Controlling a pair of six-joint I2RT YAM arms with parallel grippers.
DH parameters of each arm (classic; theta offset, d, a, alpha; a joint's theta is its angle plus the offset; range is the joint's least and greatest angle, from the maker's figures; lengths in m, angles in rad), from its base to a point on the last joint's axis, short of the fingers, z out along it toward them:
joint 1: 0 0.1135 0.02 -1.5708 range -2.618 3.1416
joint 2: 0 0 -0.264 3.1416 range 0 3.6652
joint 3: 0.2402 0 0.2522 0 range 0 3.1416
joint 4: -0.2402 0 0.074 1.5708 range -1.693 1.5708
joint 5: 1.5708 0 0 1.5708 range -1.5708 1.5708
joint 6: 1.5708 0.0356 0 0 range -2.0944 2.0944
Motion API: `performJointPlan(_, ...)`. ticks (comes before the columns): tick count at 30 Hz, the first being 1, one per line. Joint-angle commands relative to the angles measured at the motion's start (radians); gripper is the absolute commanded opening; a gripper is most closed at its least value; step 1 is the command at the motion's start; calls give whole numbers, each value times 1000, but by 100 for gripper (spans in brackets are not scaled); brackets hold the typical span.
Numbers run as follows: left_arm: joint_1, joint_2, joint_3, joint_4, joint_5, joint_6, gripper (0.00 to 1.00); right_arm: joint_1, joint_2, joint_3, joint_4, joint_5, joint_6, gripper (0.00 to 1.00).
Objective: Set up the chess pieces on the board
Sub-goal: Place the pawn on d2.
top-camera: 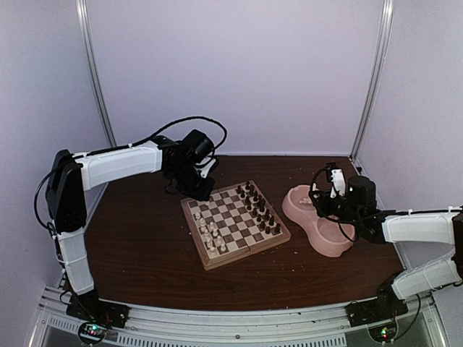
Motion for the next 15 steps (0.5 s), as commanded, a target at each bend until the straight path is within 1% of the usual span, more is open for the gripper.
performJointPlan(1, -5, 22, -1, 2, 68, 22, 8, -5, -4, 25, 4, -6, 0, 4)
performJointPlan(7, -6, 81, 38, -45, 97, 28, 8, -5, -9, 24, 2, -5, 0, 4)
performJointPlan(15, -10, 113, 41, -46, 104, 30, 8, -5, -11, 23, 2, -5, 0, 4)
